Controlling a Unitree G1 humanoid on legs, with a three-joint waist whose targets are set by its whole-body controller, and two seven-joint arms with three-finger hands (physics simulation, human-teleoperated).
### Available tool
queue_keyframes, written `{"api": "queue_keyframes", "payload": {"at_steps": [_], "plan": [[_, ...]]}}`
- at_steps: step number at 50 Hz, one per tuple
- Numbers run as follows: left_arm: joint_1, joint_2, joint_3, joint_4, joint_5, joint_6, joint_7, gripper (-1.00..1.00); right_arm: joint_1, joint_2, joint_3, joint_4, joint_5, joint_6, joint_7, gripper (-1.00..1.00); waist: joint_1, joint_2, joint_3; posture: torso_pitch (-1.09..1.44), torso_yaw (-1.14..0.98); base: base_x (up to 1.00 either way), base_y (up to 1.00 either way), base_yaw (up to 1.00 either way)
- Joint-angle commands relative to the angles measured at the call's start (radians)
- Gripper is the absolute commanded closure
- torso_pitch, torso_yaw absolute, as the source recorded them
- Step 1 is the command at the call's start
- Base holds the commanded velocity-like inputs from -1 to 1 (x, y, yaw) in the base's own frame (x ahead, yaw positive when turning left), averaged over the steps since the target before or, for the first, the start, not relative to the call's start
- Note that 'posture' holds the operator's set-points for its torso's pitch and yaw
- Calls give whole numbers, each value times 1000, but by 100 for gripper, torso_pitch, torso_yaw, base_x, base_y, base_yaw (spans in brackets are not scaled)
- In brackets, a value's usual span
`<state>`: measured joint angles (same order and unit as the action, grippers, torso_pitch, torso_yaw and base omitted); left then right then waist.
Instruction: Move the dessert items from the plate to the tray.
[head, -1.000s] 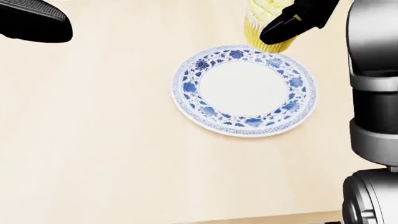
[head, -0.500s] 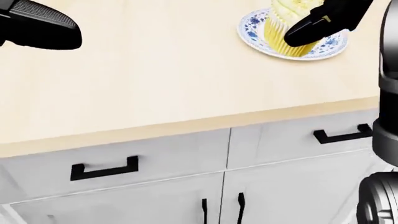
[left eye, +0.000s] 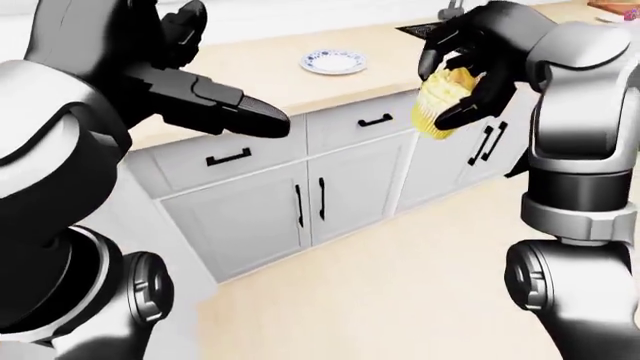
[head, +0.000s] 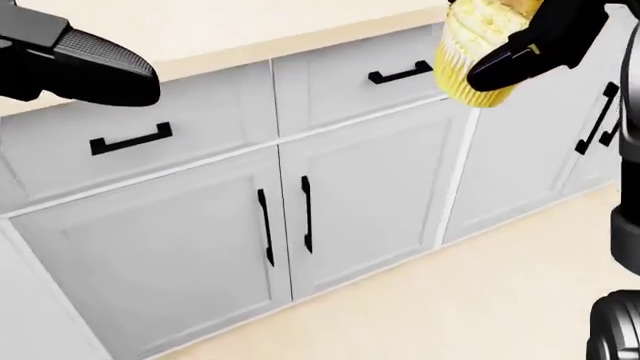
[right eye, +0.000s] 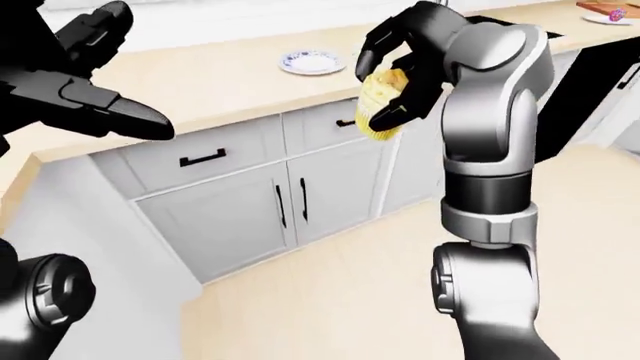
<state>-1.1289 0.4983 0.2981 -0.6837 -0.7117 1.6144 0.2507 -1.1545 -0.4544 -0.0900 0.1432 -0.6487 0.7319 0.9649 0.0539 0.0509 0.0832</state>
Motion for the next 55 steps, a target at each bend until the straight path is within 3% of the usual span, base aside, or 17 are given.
{"api": "queue_keyframes", "payload": {"at_steps": [1, 4, 7, 9, 11, 14, 18, 21, 23, 24, 28, 31, 33, 34, 46, 48, 55], "plan": [[-18, 3, 8, -10, 16, 0, -3, -100, -39, -15, -17, -44, -4, -24, -22, 100, 2, 1, -17, 0, 0, 38, -100, 0], [-16, 1, 6, -13, 27, 0, -11, -100, -36, -15, -17, -47, -3, -25, -22, 100, 29, -35, -10, 0, 0, 52, -96, 0], [-12, -3, 4, -17, 44, 0, -24, -100, -35, -16, -19, -44, 3, -34, -23, 100, 50, -142, -45, 0, 0, 61, -88, 0], [-12, -5, 3, -18, 50, 0, -28, -100, -32, -17, -20, -49, 5, -32, -20, 100, 38, -104, 23, 0, 0, 65, -84, 0], [-15, -6, 1, -17, 57, 0, -33, -100, -30, -12, -29, -57, 18, -30, -22, 100, 41, -81, -12, 0, 0, 66, -56, 0], [-20, -7, -2, -15, 61, 0, -36, -100, -21, -13, -24, -69, 27, -37, -20, 100, 31, -124, -17, 0, 0, 4, 0, 0], [-26, -1, -2, -9, 59, 0, -37, -100, -22, -17, -22, -65, 28, -39, -26, 100, -6, -107, -21, 0, 0, 9, -10, 0], [-24, 1, 1, -11, 51, 0, -32, -100, -21, -20, -20, -72, 28, -38, -21, 100, -33, -25, 29, 0, 0, 59, -75, 0], [-29, 6, 3, -6, 41, 0, -27, -100, -22, -20, -19, -82, 25, -29, -14, 100, -4, 13, 4, 0, 0, 64, -79, 0], [-31, 8, 3, -4, 37, 0, -24, -100, -19, -19, -19, -80, 26, -36, -17, 100, -8, -18, 14, 0, 0, 66, -79, 0], [-27, 9, 6, -6, 26, 0, -14, -100, -23, -20, -16, -77, 21, -45, -13, 100, 16, -4, -37, 0, 0, 69, -76, 0], [-23, 7, 6, -9, 29, 0, -15, -100, -21, -18, -19, -73, 20, -48, -17, 100, 38, -54, -14, 0, 0, 70, -75, 0], [-25, 6, 5, -7, 28, 0, -13, -100, -23, -18, -19, -77, 18, -44, -14, 100, 23, -170, -48, 0, 0, 71, -74, 0], [-27, 5, 4, -6, 28, 0, -12, -100, -25, -19, -20, -73, 19, -47, -15, 100, 22, -120, 4, 0, 0, 70, -74, 0], [-28, 0, 1, -9, 5, 0, 13, -100, -30, -34, -22, -78, 32, -60, -13, 100, -11, 5, -39, 0, 0, 72, -73, 0], [-25, 2, 2, -11, 6, 0, 11, -100, -28, -37, -23, -82, 33, -72, -9, 100, -1, -6, -1, 0, 0, 88, -51, 0], [-15, 0, 4, -20, 29, 0, -10, -100, -24, -31, -27, -84, 35, -71, -15, 100, 33, -45, -54, 0, 0, 96, -38, 0]]}}
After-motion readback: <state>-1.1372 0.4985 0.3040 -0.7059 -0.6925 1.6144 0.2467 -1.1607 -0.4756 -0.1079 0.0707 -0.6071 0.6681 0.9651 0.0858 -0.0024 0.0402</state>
